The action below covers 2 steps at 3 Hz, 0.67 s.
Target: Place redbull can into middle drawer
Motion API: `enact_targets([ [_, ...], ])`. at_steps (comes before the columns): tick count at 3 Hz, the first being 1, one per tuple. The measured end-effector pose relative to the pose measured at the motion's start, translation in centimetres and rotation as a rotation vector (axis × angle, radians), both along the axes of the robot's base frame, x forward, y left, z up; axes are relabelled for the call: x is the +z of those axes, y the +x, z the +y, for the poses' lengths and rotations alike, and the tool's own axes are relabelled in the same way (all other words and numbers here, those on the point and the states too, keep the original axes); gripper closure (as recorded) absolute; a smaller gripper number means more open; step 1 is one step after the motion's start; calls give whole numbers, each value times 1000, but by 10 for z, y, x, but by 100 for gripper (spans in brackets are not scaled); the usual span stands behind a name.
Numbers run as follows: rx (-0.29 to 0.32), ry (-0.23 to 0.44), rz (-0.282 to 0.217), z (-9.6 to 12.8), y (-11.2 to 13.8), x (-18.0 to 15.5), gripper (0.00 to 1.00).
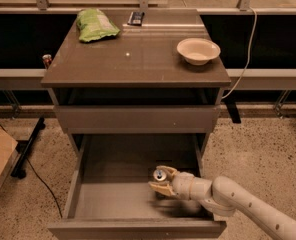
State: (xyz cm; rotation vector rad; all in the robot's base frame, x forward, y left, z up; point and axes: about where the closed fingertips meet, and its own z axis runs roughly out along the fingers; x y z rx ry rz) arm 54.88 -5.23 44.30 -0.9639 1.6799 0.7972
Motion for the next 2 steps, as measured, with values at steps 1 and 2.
enact_targets([
  [1, 3, 1, 0, 2, 0, 0, 0],
  [2, 3, 1, 0, 2, 0, 0, 0],
])
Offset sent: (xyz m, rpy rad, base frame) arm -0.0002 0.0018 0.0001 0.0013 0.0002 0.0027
